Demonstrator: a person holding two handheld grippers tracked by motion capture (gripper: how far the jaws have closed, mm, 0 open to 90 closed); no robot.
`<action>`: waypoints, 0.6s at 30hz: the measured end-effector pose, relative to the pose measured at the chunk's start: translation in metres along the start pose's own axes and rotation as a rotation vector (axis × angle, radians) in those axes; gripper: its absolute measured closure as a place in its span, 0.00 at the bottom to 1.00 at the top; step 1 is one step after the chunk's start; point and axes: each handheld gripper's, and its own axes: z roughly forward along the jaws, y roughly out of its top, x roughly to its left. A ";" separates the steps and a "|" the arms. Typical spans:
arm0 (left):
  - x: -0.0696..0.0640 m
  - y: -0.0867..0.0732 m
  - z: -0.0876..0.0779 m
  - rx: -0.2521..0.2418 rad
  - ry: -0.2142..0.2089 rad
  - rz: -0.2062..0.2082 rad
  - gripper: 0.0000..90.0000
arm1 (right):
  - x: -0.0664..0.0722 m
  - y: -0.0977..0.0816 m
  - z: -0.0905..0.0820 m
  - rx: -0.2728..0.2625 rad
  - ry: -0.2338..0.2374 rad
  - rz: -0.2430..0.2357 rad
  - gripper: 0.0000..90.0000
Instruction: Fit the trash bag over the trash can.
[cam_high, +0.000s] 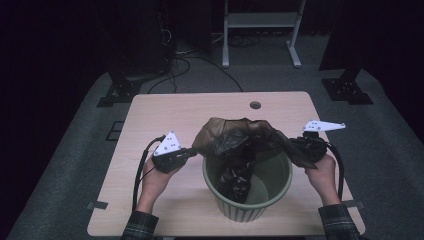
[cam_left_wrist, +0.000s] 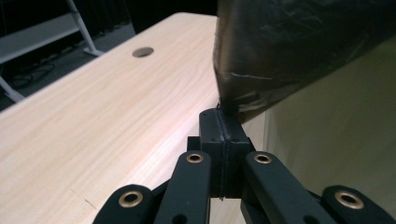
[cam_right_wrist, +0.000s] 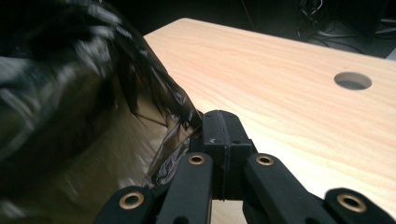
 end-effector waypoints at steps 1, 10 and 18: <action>0.000 -0.003 0.001 0.003 -0.003 -0.003 1.00 | 0.000 -0.002 0.001 0.005 0.000 0.003 1.00; -0.007 -0.026 0.012 0.077 -0.047 -0.014 1.00 | -0.001 -0.026 0.008 0.046 0.009 0.023 1.00; -0.001 -0.029 0.003 0.046 -0.035 -0.061 0.80 | -0.006 -0.029 0.000 0.018 0.007 0.051 0.84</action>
